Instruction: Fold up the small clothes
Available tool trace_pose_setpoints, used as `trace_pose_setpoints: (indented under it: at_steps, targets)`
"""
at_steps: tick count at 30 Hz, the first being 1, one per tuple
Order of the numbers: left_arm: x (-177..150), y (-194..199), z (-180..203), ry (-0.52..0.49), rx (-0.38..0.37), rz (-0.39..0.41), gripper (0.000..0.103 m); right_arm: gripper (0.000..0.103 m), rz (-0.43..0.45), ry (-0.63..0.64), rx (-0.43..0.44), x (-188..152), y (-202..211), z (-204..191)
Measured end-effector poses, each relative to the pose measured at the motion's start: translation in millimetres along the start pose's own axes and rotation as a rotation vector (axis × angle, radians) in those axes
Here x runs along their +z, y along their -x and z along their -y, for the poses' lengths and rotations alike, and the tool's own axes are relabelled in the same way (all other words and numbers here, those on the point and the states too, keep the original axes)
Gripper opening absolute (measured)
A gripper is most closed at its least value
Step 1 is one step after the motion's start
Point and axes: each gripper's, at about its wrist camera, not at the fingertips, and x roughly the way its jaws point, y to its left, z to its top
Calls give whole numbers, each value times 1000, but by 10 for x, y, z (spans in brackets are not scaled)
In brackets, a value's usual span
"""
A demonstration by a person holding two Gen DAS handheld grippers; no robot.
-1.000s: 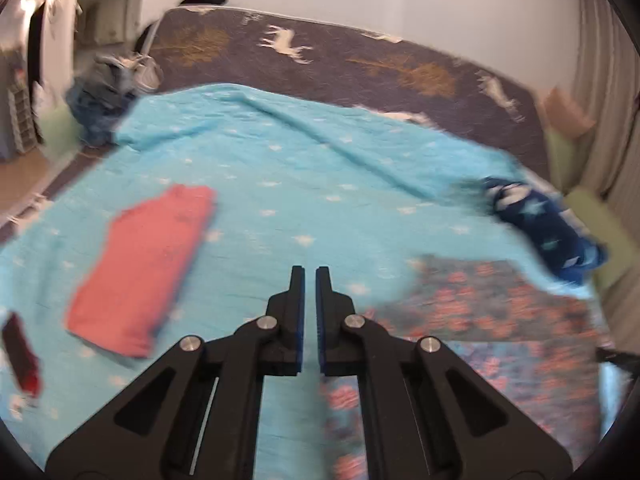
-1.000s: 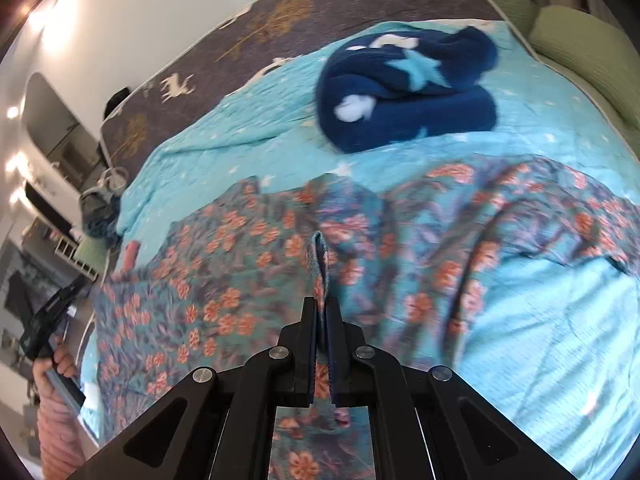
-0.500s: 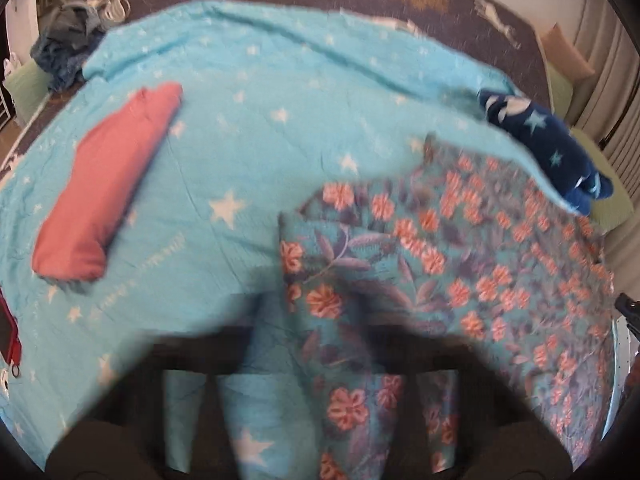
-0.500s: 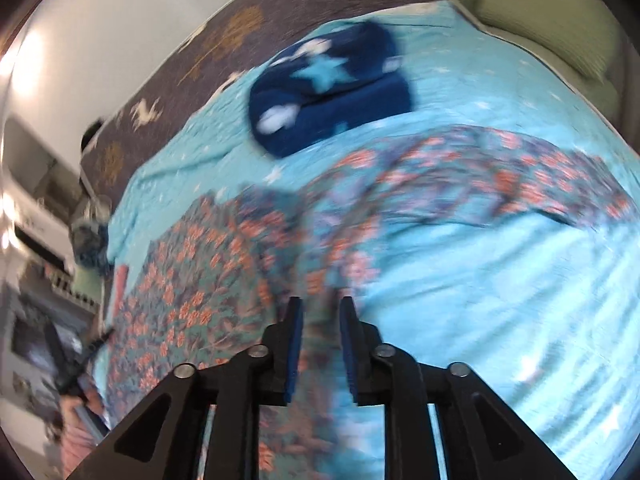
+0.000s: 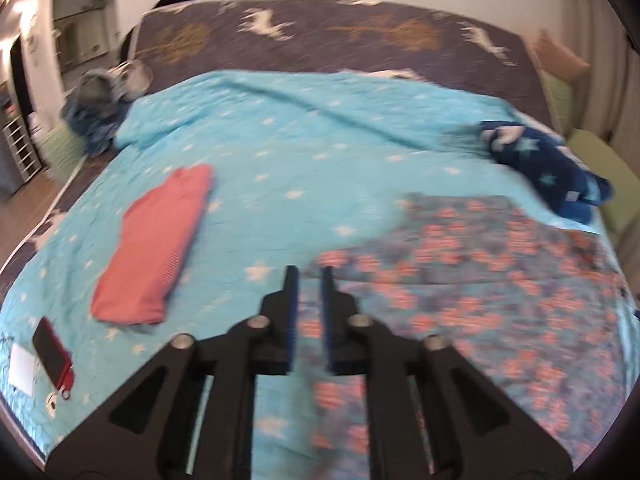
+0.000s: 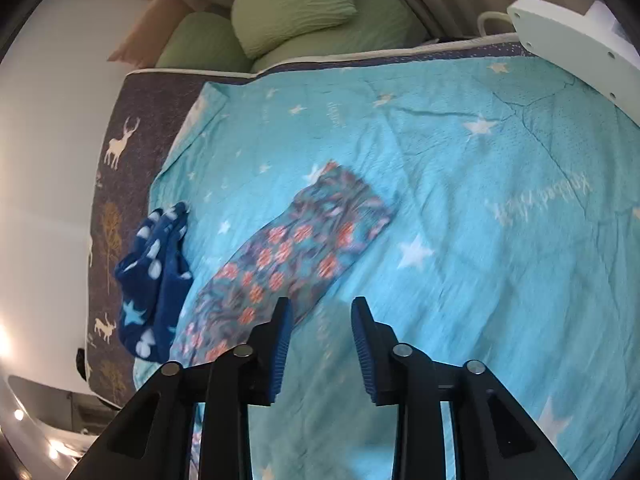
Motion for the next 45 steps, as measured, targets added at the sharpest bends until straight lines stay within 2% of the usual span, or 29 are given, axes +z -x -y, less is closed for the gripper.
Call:
trace_pose_setpoints:
  at_steps: [3, 4, 6, 7, 9, 10, 12, 13, 14, 17, 22, 25, 28, 31, 32, 34, 38, 39, 40, 42, 43, 45]
  targets:
    - [-9, 140, 346, -37, -64, 26, 48, 53, -55, -116, 89, 86, -233, 117]
    - [-30, 200, 480, -45, -90, 27, 50, 60, -54, -164, 124, 132, -290, 174]
    - [-107, 268, 646, -27, -144, 17, 55, 64, -28, -245, 186, 190, -406, 246]
    - [-190, 309, 765, -7, -198, 9, 57, 64, -8, -276, 191, 219, -458, 261]
    - [-334, 334, 955, -6, -257, -13, 62, 61, 20, -305, 185, 294, -494, 287]
    - [-389, 323, 1022, -18, -271, -27, 62, 46, 27, -301, 172, 328, -519, 265]
    - [-476, 296, 1150, -53, -272, -64, 62, 5, 31, -233, 90, 395, -555, 163]
    - [-509, 291, 1212, -71, -261, -87, 62, 4, 48, -212, 71, 399, -532, 121]
    - [-534, 289, 1243, -82, -245, -102, 62, 4, 75, -180, 92, 397, -459, 46]
    - [-541, 369, 1185, -70, -220, -78, 64, 4, 140, -87, 123, 391, -174, -126]
    - [-527, 530, 1003, -27, -222, -35, 68, 4, 210, 132, 280, 268, 414, -939]
    - [-562, 585, 936, -16, -207, -24, 69, 4, 254, 344, 390, -91, 825, -1738]
    - [-609, 596, 858, 24, -228, -36, 69, 4, 252, 622, 524, -823, 1184, -2587]
    - [-640, 584, 786, 65, -260, -44, 69, 5, 169, 865, 606, -1639, 1222, -3118]
    - [-654, 579, 764, 75, -264, -48, 71, 5, 97, 965, 623, -2040, 1131, -3280]
    - [-678, 571, 712, 99, -276, -54, 74, 6, -33, 1054, 630, -2551, 887, -3383]
    - [-751, 537, 561, 151, -329, -73, 74, 8, -307, 1199, 482, -3590, 24, -3277]
    - [-774, 525, 530, 163, -337, -81, 74, 13, -382, 1222, 439, -3770, -190, -3205]
    - [-815, 500, 476, 183, -351, -97, 74, 23, -457, 1237, 405, -3907, -351, -3123]
    - [-878, 469, 407, 217, -360, -128, 74, 28, -588, 1228, 355, -4043, -550, -2911]
    - [-898, 463, 388, 227, -369, -135, 74, 30, -605, 1219, 357, -4038, -548, -2835]
    - [-947, 459, 364, 245, -415, -146, 74, 37, -568, 1192, 354, -3875, -445, -2680]
